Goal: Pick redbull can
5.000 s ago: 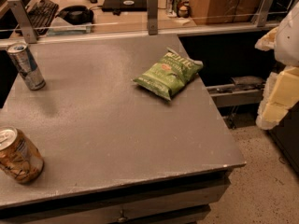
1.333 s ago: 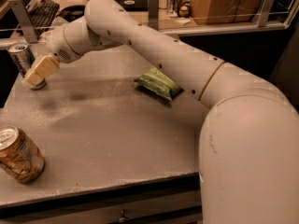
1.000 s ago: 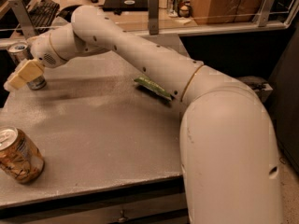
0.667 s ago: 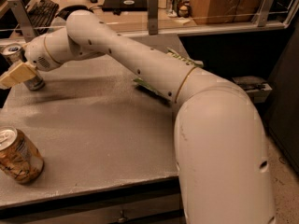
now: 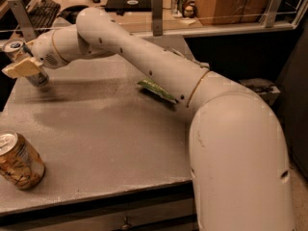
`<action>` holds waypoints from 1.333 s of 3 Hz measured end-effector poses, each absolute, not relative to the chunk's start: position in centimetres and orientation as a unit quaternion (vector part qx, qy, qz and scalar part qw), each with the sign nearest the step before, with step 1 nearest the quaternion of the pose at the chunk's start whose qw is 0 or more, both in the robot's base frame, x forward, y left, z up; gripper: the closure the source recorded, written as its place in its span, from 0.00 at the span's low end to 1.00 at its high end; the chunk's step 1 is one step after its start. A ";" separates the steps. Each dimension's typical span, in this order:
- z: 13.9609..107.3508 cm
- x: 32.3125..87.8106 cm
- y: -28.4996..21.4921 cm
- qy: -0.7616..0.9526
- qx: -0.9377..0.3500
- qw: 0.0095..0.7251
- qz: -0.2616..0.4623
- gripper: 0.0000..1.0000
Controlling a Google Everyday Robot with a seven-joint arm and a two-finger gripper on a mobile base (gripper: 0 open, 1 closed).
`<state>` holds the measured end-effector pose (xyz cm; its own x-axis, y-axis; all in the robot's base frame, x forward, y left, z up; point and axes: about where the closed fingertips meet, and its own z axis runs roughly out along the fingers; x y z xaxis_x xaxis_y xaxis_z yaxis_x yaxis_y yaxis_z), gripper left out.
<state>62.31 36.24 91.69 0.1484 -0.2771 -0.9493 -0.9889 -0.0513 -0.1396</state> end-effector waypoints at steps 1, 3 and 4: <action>93.4 63.1 33.5 0.504 -0.613 0.467 0.391 0.99; 95.3 64.3 24.7 0.459 -0.596 0.486 0.444 1.00; 95.2 64.0 25.0 0.458 -0.599 0.483 0.446 1.00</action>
Offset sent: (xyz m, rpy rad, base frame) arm 0.0294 -0.1358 0.0551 0.1568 -0.0600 0.0929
